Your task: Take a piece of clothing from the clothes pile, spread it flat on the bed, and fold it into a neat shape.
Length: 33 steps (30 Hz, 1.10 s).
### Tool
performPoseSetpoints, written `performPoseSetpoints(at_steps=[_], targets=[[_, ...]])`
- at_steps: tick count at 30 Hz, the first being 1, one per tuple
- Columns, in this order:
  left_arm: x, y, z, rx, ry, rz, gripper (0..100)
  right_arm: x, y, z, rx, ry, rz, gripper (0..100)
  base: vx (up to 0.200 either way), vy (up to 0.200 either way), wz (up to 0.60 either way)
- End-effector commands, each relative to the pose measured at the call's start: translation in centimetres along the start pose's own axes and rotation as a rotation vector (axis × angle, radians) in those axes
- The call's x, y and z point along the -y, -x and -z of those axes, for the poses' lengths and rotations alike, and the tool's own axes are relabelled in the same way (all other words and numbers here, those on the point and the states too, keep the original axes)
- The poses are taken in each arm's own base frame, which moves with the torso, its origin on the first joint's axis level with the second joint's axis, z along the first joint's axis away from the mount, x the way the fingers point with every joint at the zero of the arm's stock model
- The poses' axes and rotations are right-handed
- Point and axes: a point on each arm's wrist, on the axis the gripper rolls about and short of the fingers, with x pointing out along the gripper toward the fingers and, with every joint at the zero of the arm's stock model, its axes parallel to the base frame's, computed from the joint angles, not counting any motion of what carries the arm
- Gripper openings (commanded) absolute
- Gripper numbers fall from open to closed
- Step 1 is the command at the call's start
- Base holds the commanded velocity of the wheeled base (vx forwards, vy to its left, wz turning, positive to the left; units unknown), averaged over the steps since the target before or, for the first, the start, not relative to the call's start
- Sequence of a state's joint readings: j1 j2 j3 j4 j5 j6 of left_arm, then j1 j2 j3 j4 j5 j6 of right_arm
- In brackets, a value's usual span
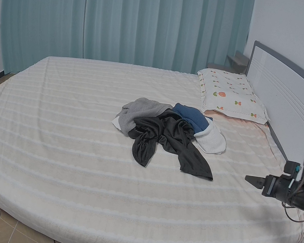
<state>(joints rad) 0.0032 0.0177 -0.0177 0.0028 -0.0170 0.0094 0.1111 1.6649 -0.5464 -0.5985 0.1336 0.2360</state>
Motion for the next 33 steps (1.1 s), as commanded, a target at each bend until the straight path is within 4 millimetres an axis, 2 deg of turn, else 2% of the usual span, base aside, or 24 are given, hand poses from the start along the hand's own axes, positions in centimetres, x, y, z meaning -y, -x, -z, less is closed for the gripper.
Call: performPoseSetpoints(at_steps=[1,3,6,7,8,17,27,28,33], targets=[[0.0,0.0,0.5,0.001,0.000,0.000,100,0.5,-20.8,5.8,-0.118,-0.149,0.091,100,0.000,0.000,0.00],[0.0,0.0,0.5,0.001,0.000,-0.002,100,0.2,-22.6,6.3,-0.140,-0.146,0.095,100,0.000,0.000,0.00],[0.0,0.0,0.5,0.001,0.000,0.000,100,0.2,-22.8,6.2,-0.138,-0.149,0.095,100,0.000,0.000,0.00],[0.0,0.0,0.5,0.001,0.000,0.000,100,-0.1,-24.1,5.5,-0.136,-0.166,0.096,100,0.000,0.000,0.00],[0.0,0.0,0.5,0.001,0.000,0.000,100,-0.2,-24.4,5.3,-0.138,-0.166,0.097,100,0.000,0.000,0.00],[0.0,0.0,0.5,0.001,0.000,-0.002,100,-0.8,-26.4,4.5,-0.124,-0.164,0.087,100,0.000,0.000,0.00],[0.0,0.0,0.5,0.001,0.000,0.000,100,-3.0,-28.6,4.2,-0.080,-0.132,0.118,100,0.000,0.000,0.00],[0.0,0.0,0.5,0.001,0.000,0.000,100,-3.1,-28.6,4.1,-0.076,-0.131,0.120,0,0.000,0.000,0.00],[0.0,0.0,0.5,0.001,0.000,0.000,100,-3.3,-28.3,3.5,-0.056,-0.114,0.125,0,0.000,0.000,0.00]])
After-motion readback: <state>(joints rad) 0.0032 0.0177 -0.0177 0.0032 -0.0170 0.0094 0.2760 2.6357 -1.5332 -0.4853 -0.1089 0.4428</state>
